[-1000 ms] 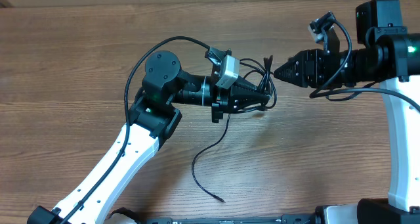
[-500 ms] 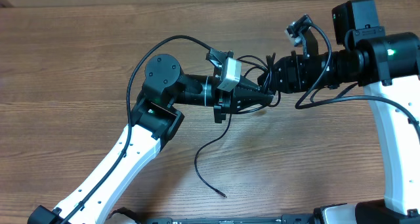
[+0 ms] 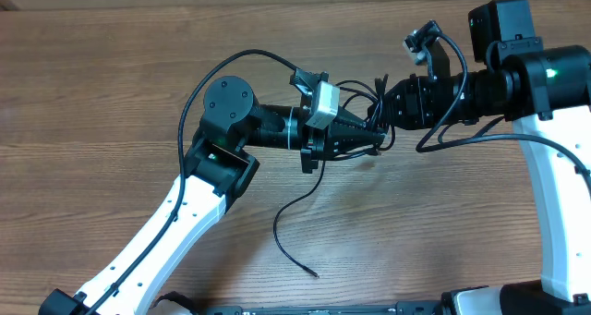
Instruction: Untangle cables
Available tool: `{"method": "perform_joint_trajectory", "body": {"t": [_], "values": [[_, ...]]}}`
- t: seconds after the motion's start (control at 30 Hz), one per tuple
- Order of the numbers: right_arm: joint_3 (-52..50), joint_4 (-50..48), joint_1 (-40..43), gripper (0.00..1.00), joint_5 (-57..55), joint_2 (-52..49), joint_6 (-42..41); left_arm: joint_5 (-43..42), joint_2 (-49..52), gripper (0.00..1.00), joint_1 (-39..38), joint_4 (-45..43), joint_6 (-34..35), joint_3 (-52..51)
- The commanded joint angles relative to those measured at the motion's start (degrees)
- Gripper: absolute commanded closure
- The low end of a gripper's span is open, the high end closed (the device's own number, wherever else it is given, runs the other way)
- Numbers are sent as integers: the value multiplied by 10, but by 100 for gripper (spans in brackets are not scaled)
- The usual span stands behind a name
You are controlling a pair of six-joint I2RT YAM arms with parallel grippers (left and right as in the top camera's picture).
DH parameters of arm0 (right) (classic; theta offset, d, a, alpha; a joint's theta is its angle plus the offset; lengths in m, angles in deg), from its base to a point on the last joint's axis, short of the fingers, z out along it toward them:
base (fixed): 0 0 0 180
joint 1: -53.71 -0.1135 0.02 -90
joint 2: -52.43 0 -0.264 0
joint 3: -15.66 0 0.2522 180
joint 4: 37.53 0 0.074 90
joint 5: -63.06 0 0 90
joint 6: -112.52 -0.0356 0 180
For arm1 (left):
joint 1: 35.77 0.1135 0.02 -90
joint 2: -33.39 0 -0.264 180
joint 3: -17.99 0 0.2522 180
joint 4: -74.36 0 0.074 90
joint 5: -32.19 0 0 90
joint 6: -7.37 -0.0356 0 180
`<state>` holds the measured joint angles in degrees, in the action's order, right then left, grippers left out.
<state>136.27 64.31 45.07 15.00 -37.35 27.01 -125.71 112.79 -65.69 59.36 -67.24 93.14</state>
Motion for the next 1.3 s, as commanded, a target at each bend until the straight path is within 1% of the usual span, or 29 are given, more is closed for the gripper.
{"method": "perform_joint_trajectory", "body": {"t": [0.0,0.1,0.17,0.3,0.57,0.63,0.73,0.83,0.9,0.97,1.07,1.27], "values": [[15,-2,-1,75,0,11,3,10,-9,96,-1,-4,-17,7],[15,-4,-1,76,-16,11,3,10,-9,96,-1,-4,-17,7],[15,-5,-1,85,-23,11,3,10,-9,96,-1,-1,-17,7],[15,-12,-1,96,-25,11,3,10,-9,96,-1,-1,-17,7],[15,-21,-1,96,-30,11,3,18,-9,96,0,1,-11,7],[15,-20,-1,96,-35,11,2,41,-9,96,3,8,4,7],[15,-20,-1,96,-35,11,-1,103,-9,96,15,47,45,7],[15,-20,-1,96,-33,11,-1,189,-9,96,30,125,95,7],[15,-21,-1,96,-33,11,-1,253,-9,96,40,195,132,7],[15,-23,-1,96,-33,11,-1,293,-9,96,48,247,162,7],[15,-26,-1,96,-32,11,-2,325,-9,96,52,290,181,7],[15,-40,-1,96,-7,11,-1,354,-9,96,52,315,181,7]]}}
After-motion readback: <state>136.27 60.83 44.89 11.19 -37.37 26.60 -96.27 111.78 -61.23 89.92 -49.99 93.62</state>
